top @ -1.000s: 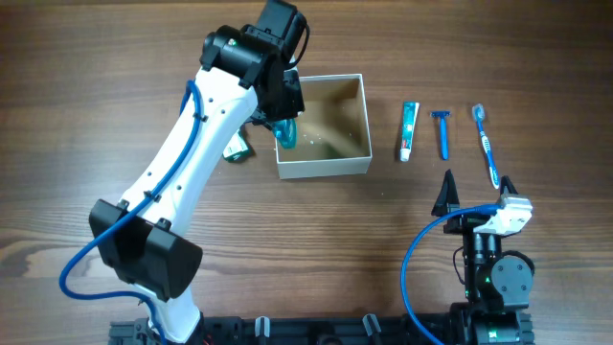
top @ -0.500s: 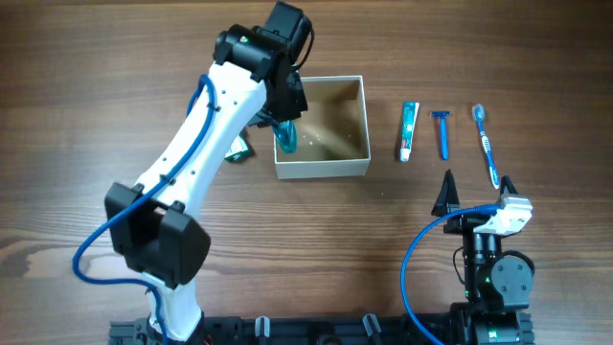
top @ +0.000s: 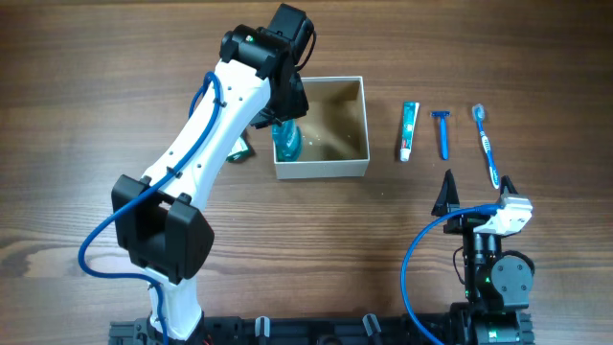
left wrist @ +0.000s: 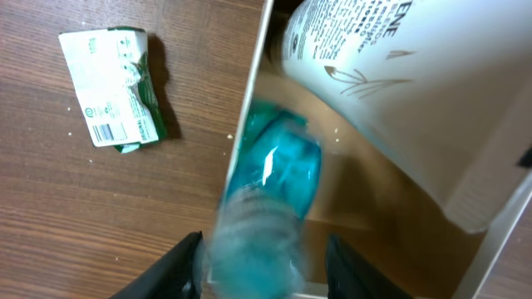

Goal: Pack container
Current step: 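Carry the mouthwash bottle into the box and release it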

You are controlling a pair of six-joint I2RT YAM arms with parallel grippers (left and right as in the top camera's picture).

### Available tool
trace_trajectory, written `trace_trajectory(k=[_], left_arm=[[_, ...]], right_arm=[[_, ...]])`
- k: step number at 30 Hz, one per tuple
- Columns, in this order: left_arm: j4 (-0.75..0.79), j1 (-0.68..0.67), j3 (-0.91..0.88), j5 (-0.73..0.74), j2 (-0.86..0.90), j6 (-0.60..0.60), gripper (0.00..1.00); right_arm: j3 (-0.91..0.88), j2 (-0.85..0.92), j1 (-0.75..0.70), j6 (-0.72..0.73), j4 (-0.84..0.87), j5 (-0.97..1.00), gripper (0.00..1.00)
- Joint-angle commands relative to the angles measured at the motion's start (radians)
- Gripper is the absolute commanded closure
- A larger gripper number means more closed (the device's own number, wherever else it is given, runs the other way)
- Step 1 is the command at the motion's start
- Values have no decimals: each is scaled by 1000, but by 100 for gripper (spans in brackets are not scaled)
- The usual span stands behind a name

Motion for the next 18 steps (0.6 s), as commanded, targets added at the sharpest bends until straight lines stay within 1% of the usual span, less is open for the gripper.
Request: trace_trajectory(k=[1,6,12,18], left_arm=[[-2,-3,19,-19,-10,-10,49],[2,-3,19,-19,-10,-9,54],[14,-3,19,-19,-14,-6,52],[16,-3,19,-19,-22,-6,52]], right_arm=[[-2,-3,-5,-3,3,-8,0],[-2,-3,-5,-3,3,-8,0],[-2,-3,-5,-3,3,-8,0],[-2,-3,-5,-3,3,-8,0]])
